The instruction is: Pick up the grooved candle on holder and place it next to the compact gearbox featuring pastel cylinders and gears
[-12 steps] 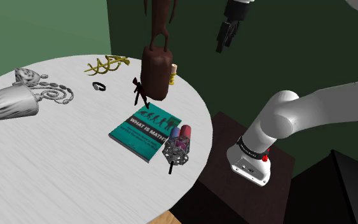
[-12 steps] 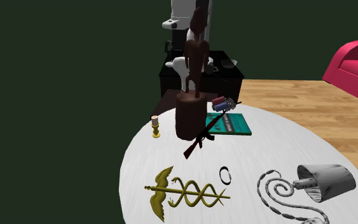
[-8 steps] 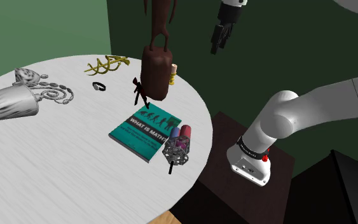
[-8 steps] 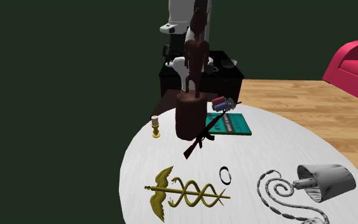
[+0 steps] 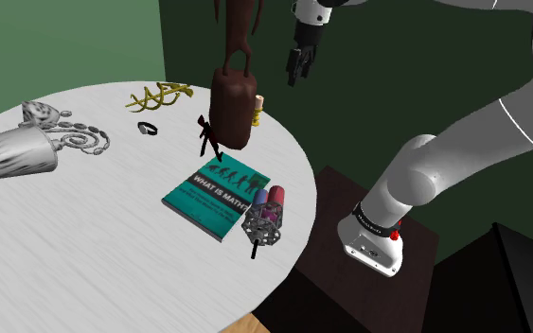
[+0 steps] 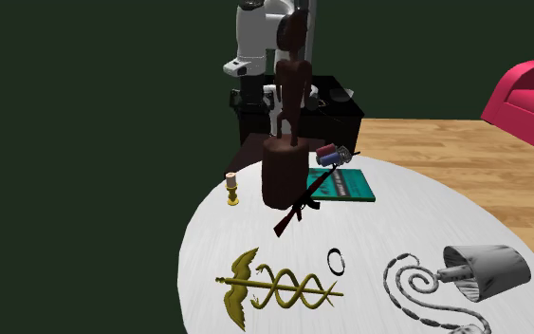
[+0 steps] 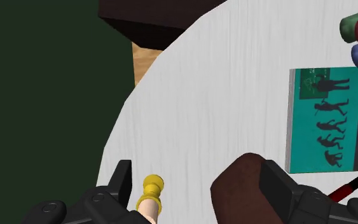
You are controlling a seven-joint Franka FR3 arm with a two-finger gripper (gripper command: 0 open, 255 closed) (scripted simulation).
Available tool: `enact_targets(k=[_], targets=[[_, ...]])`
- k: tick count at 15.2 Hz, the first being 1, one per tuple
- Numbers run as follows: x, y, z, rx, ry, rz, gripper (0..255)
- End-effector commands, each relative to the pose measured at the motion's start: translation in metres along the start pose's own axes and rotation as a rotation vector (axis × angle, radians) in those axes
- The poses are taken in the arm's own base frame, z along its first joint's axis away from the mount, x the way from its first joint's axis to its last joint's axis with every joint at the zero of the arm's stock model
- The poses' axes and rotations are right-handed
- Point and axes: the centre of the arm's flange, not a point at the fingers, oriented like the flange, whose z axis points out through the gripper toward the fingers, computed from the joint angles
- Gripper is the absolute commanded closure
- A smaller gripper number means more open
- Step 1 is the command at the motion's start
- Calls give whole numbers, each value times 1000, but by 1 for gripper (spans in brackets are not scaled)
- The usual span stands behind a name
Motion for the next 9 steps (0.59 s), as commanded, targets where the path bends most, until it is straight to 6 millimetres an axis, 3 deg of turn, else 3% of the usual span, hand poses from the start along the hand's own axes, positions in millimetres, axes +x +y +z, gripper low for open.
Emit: enact_targets(k=[1,9], targets=[[22,5,16,0,-5,-3,0],[109,33,75,1,-29,-16,0]])
